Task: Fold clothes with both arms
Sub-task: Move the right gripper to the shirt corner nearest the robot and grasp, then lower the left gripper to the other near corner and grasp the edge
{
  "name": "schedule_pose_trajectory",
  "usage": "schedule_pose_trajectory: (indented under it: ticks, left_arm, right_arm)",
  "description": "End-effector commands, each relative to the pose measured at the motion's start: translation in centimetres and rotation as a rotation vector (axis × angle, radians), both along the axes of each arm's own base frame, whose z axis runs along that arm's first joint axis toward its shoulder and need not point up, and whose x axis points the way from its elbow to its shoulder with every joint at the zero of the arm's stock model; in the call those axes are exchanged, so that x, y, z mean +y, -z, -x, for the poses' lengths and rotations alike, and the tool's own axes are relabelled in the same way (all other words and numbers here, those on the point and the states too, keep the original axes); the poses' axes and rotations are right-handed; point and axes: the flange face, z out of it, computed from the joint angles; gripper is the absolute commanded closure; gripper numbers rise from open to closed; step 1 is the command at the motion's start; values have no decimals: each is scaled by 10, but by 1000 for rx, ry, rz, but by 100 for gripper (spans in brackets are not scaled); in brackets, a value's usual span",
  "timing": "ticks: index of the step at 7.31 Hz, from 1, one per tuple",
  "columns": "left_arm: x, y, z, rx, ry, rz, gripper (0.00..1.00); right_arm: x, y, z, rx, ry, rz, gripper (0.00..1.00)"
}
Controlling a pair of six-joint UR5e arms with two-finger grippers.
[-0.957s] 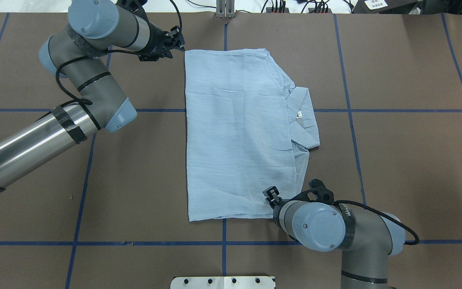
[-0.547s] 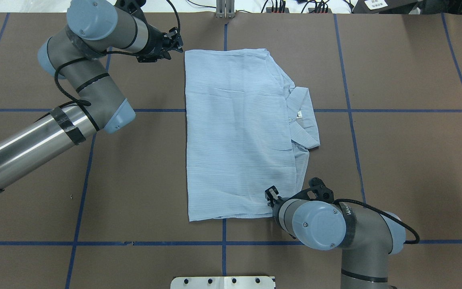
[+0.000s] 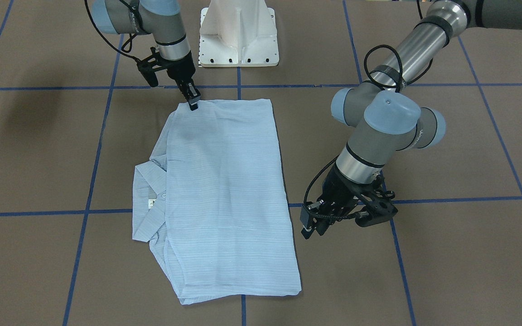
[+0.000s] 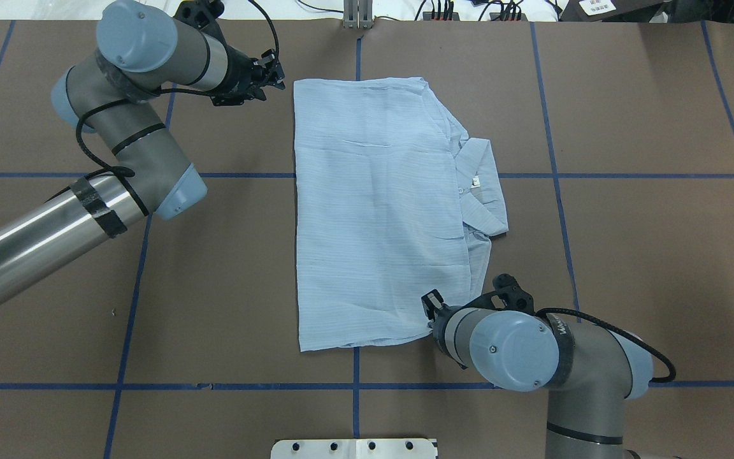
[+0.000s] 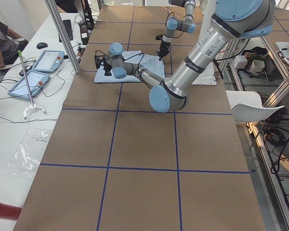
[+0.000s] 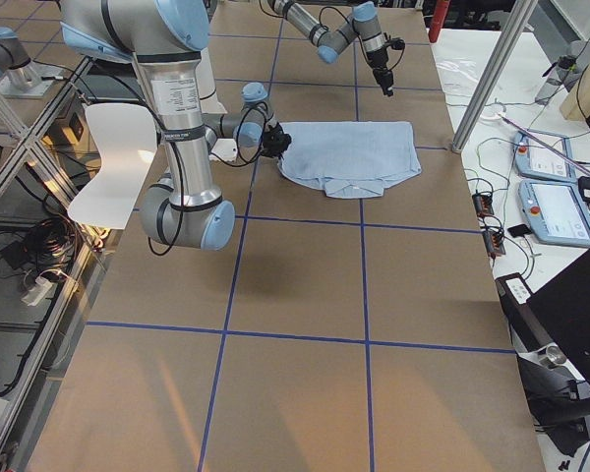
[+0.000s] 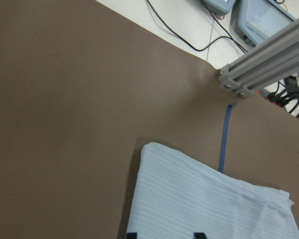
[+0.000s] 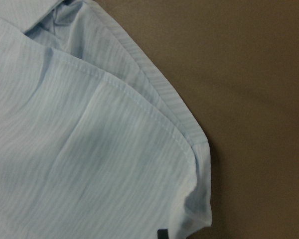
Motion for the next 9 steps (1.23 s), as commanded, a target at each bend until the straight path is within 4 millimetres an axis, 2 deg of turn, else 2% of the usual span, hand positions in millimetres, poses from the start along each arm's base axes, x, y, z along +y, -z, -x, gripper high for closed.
schedule_pose_trajectory:
  ticks: [1, 2, 3, 4, 5, 7, 9]
  left_arm:
    - [80, -13, 7, 84, -34, 54, 52]
    - [117, -11, 19, 131, -42, 85, 52]
    - [163, -15, 22, 165, -76, 126, 52]
    - [200, -6, 20, 216, -99, 181, 52]
    - [241, -8, 10, 232, -126, 239, 50]
    - [319, -12, -47, 171, -80, 295, 50]
    - [370, -22, -89, 94, -99, 323, 50]
  right_arm:
    - [3, 7, -10, 1, -19, 27, 100]
    - [14, 7, -5, -2, -10, 40, 100]
    - [26, 8, 0, -6, 6, 47, 100]
    - [32, 8, 2, -9, 7, 54, 100]
    - [31, 13, -3, -20, 6, 55, 100]
    - [32, 11, -7, -21, 6, 55, 100]
    - [32, 12, -9, -23, 7, 54, 100]
